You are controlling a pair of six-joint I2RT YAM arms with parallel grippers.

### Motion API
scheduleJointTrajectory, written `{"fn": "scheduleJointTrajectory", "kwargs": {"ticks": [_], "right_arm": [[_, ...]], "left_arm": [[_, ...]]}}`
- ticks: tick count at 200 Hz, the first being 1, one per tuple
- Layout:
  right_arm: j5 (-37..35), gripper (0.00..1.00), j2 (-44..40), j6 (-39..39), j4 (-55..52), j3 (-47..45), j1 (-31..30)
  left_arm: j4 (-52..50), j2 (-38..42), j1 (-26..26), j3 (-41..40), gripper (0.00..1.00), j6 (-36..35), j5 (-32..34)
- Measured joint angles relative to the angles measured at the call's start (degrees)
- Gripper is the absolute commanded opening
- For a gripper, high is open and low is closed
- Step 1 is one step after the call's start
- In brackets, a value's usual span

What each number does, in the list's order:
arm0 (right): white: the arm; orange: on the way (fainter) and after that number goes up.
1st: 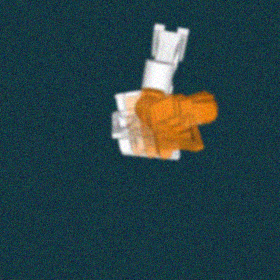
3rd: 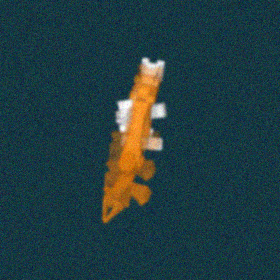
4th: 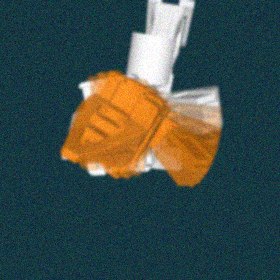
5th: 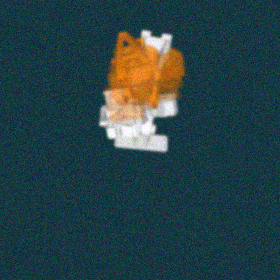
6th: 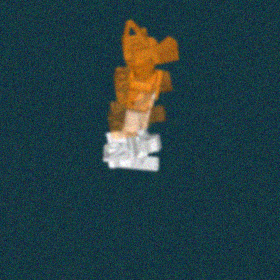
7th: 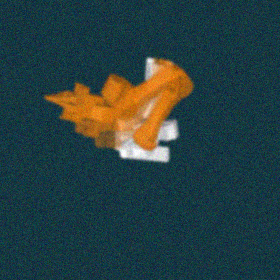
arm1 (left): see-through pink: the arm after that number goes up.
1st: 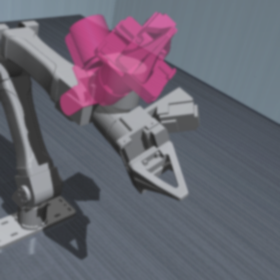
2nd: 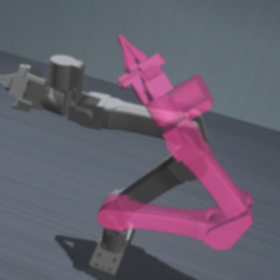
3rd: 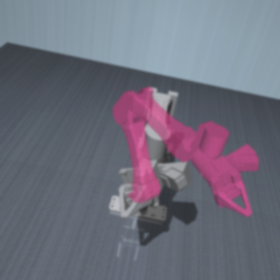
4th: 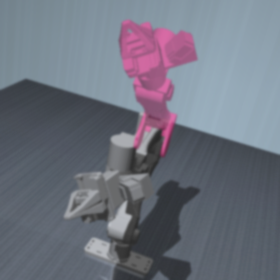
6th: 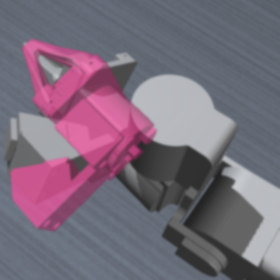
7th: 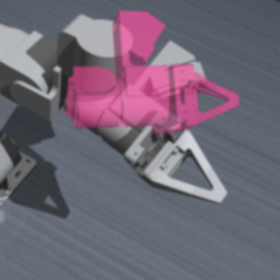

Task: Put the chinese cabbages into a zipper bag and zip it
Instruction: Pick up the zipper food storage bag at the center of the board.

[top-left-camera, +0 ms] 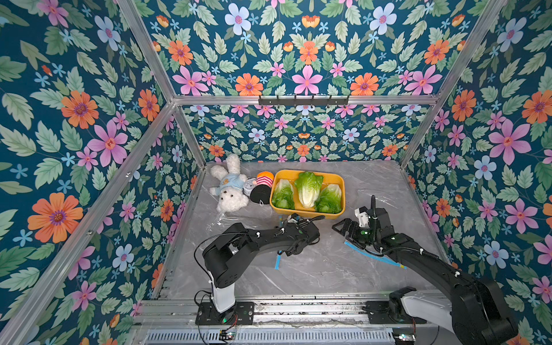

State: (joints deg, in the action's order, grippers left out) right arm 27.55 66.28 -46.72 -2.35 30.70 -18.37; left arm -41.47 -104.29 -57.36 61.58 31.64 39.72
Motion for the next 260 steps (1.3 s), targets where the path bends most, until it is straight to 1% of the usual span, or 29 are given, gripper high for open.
{"fn": "scheduleJointTrajectory", "kwargs": {"ticks": [34, 71, 107, 175, 220, 244, 260], "right_arm": [[0.3, 0.99, 0.4, -0.2, 0.7, 0.2, 0.0], [0.3, 0.99, 0.5, -0.2, 0.8, 0.3, 0.0], [0.3, 0.99, 0.4, -0.2, 0.9, 0.2, 0.0], [0.3, 0.99, 0.4, -0.2, 0.8, 0.2, 0.0], [0.5, 0.99, 0.5, -0.2, 0.8, 0.2, 0.0], [0.5, 0.99, 0.5, -0.2, 0.8, 0.3, 0.0], [0.7, 0.99, 0.5, -0.5, 0.8, 0.3, 0.0]], "left_arm": [[-1.0, 0.3, 0.0, 0.2, 0.64, 0.9, 0.7], [-0.9, 1.9, 0.0, 0.6, 0.66, 0.9, -0.1], [-1.2, 1.6, 0.0, -0.4, 0.66, 1.0, -0.9], [-3.6, 0.4, 0.0, -1.2, 0.57, 2.8, 0.7], [-3.5, 0.7, 0.6, -3.0, 0.44, 4.4, 2.5], [-3.1, 1.6, 1.2, -4.2, 0.24, 4.8, 3.0], [-2.4, 2.5, 1.4, -4.6, 0.15, 4.9, 3.6]]}}
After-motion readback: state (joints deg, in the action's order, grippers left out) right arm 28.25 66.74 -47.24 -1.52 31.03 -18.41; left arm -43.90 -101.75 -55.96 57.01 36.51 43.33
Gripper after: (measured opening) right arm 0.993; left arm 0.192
